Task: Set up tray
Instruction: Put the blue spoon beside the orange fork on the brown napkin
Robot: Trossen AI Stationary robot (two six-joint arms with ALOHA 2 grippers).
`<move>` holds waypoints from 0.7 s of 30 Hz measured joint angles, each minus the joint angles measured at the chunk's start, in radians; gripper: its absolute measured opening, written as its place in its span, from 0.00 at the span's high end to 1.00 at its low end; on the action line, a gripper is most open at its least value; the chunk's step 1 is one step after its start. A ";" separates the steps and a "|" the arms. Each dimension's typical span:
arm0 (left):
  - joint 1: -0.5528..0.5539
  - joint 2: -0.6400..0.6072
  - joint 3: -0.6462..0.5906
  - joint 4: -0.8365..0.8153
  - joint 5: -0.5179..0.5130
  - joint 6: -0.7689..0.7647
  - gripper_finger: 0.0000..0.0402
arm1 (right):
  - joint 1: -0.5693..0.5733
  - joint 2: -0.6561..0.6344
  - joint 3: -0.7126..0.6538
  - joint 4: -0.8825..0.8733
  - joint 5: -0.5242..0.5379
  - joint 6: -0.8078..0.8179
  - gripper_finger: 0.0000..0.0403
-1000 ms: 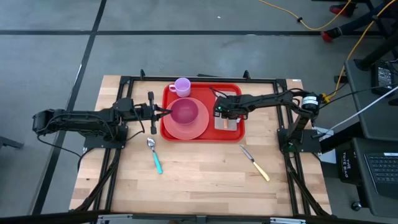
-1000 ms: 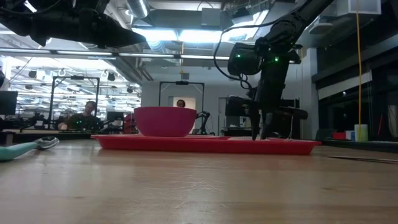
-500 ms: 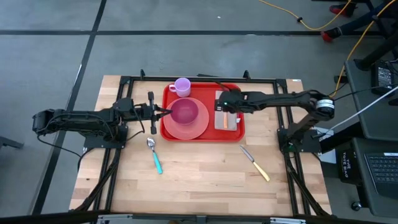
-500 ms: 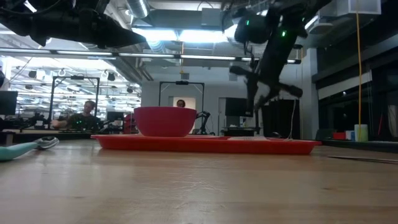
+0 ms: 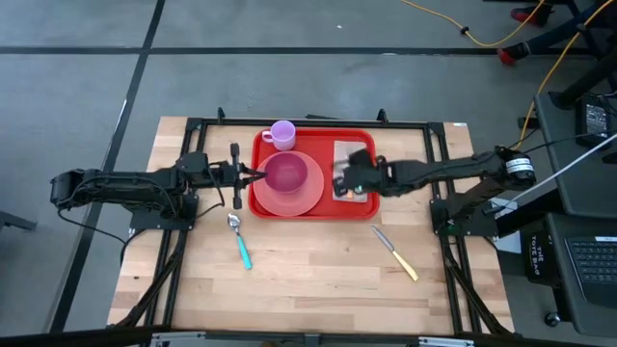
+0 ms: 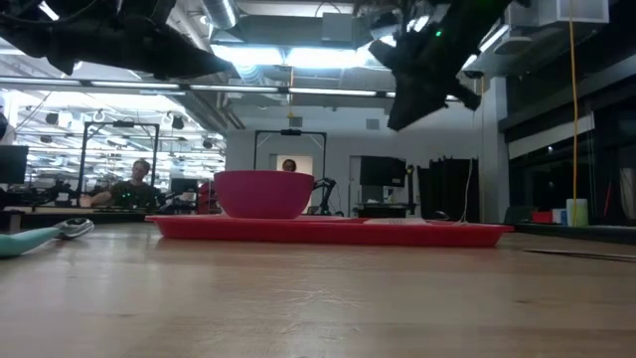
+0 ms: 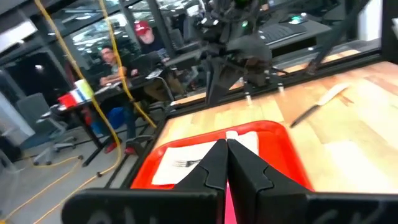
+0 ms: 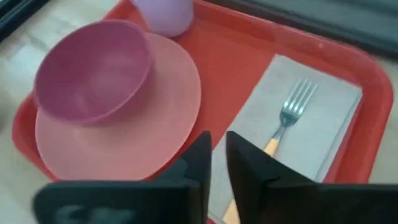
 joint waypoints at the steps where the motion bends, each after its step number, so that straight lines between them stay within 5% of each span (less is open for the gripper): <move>1: 0.000 0.000 0.000 -0.005 0.017 0.000 0.99 | 0.027 0.000 0.000 0.000 0.029 -0.016 0.89; 7: -0.022 0.000 0.000 -0.017 0.108 -0.030 1.00 | 0.194 0.015 -0.010 0.009 0.239 -0.037 0.97; 11: -0.072 0.000 0.043 -0.170 0.037 -0.077 0.99 | 0.292 0.015 -0.070 0.071 0.284 -0.003 0.98; 16: -0.154 0.023 0.137 -0.423 -0.184 -0.192 1.00 | 0.372 0.016 -0.230 0.402 0.288 -0.018 0.98; 21: -0.207 0.078 0.246 -0.594 -0.217 -0.285 1.00 | 0.394 0.016 -0.404 0.751 0.293 -0.201 0.99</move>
